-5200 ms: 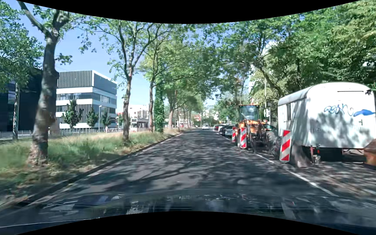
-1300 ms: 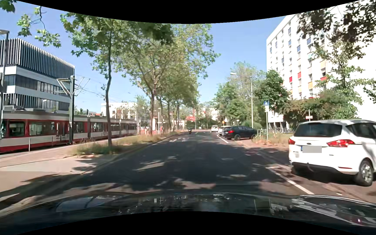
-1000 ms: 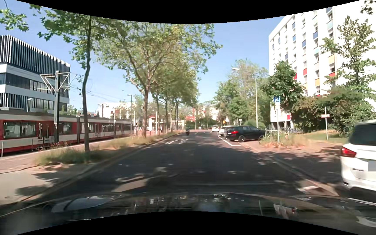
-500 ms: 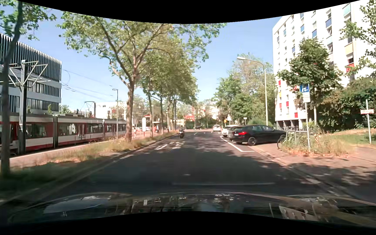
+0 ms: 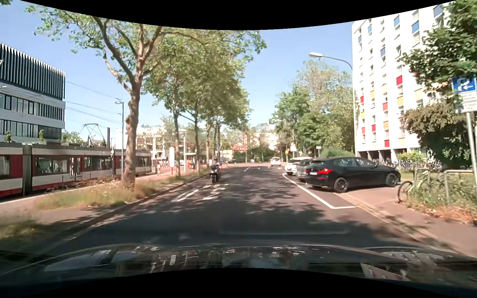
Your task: Follow the waypoints while adhering to traffic rules and regulations
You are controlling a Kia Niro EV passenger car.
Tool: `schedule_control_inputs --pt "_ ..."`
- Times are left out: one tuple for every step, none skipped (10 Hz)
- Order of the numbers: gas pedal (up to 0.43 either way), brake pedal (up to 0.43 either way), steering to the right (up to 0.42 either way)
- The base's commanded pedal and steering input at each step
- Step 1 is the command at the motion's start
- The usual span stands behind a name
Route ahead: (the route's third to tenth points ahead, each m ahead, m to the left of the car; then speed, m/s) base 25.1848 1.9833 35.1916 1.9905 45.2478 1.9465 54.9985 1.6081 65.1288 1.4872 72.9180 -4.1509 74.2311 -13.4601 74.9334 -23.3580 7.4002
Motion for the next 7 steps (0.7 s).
schedule_control_inputs --pt "0.000 0.006 0.006" --pt "0.000 0.006 0.006" --pt "0.000 0.006 0.006" --pt "0.000 0.006 0.006" --pt "0.000 0.006 0.006" --pt "0.000 0.012 0.006" --pt "0.000 0.024 0.006"
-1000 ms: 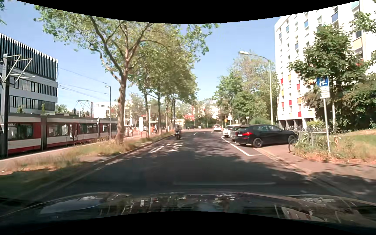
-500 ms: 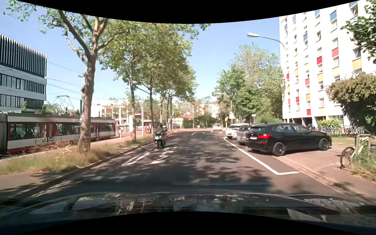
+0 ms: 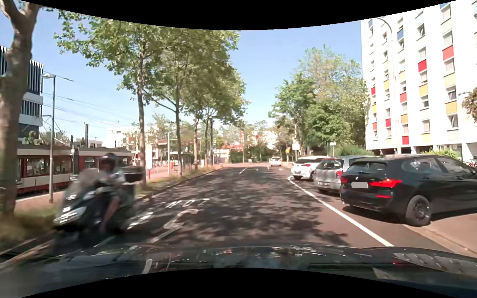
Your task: Follow the waypoints while adhering to traffic rules and regulations
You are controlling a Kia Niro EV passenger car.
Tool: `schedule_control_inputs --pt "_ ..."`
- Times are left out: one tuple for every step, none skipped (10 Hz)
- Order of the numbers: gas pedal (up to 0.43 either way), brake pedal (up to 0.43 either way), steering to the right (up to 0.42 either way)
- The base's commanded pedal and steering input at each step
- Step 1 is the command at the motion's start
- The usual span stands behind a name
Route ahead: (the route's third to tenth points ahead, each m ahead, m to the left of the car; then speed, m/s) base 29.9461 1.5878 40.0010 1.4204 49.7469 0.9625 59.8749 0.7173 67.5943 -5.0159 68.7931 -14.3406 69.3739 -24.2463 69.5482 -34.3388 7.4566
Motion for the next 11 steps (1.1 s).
schedule_control_inputs --pt "0.000 0.043 0.006" --pt "0.000 0.067 0.007" --pt "0.000 0.091 0.011" --pt "0.000 0.110 0.012" --pt "0.000 0.134 0.013" --pt "0.000 0.152 0.013" --pt "0.000 0.171 0.013" --pt "0.000 0.165 0.013" --pt "0.000 0.159 0.013" --pt "0.000 0.152 0.013" --pt "0.000 0.146 0.013"
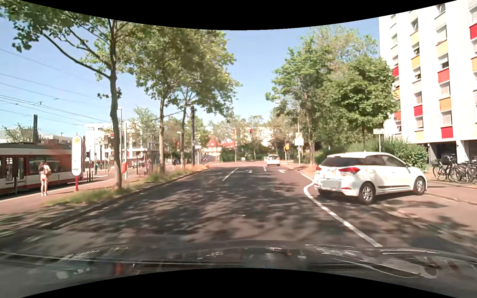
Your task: Follow the waypoints while adhering to traffic rules and regulations
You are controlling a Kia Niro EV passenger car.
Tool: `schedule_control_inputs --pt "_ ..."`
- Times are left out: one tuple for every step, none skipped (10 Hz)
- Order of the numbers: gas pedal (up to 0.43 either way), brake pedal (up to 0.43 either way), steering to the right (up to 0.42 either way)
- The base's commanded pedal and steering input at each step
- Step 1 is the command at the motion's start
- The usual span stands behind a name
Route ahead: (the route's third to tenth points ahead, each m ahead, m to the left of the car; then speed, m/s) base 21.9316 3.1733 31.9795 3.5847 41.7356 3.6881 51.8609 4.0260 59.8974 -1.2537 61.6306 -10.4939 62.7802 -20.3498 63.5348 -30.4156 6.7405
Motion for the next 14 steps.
schedule_control_inputs --pt "0.000 0.146 0.013" --pt "0.000 0.134 0.013" --pt "0.000 0.128 0.013" --pt "0.000 0.122 0.013" --pt "0.000 0.116 0.013" --pt "0.000 0.110 0.017" --pt "0.000 0.091 0.025" --pt "0.000 0.085 0.036" --pt "0.000 0.085 0.045" --pt "0.000 0.085 0.062" --pt "0.000 0.085 0.069" --pt "0.000 0.085 0.068" --pt "0.000 0.085 0.067" --pt "0.000 0.073 0.066"
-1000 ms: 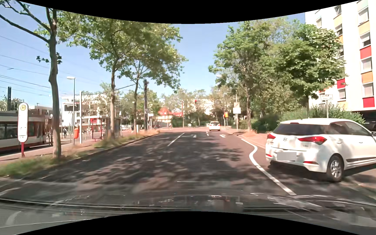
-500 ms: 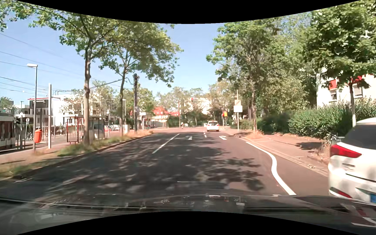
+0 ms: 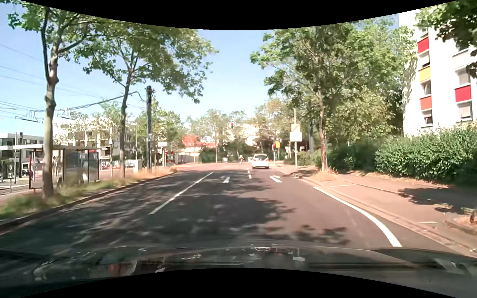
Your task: Follow the waypoints while adhering to traffic rules and regulations
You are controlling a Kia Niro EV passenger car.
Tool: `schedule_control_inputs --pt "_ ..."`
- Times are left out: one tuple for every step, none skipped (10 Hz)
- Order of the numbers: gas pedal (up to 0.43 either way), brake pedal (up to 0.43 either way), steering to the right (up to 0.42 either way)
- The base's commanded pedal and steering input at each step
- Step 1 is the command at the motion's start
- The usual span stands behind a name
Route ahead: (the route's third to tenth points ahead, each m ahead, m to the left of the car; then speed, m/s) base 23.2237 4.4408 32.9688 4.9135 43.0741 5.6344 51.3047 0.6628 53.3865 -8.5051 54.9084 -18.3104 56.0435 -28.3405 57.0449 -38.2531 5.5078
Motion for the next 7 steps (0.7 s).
schedule_control_inputs --pt "0.000 0.061 0.064" --pt "0.000 0.061 0.063" --pt "0.000 0.061 0.063" --pt "0.000 0.061 0.061" --pt "0.000 0.061 0.059" --pt "0.000 0.061 0.059" --pt "0.000 0.061 0.057"
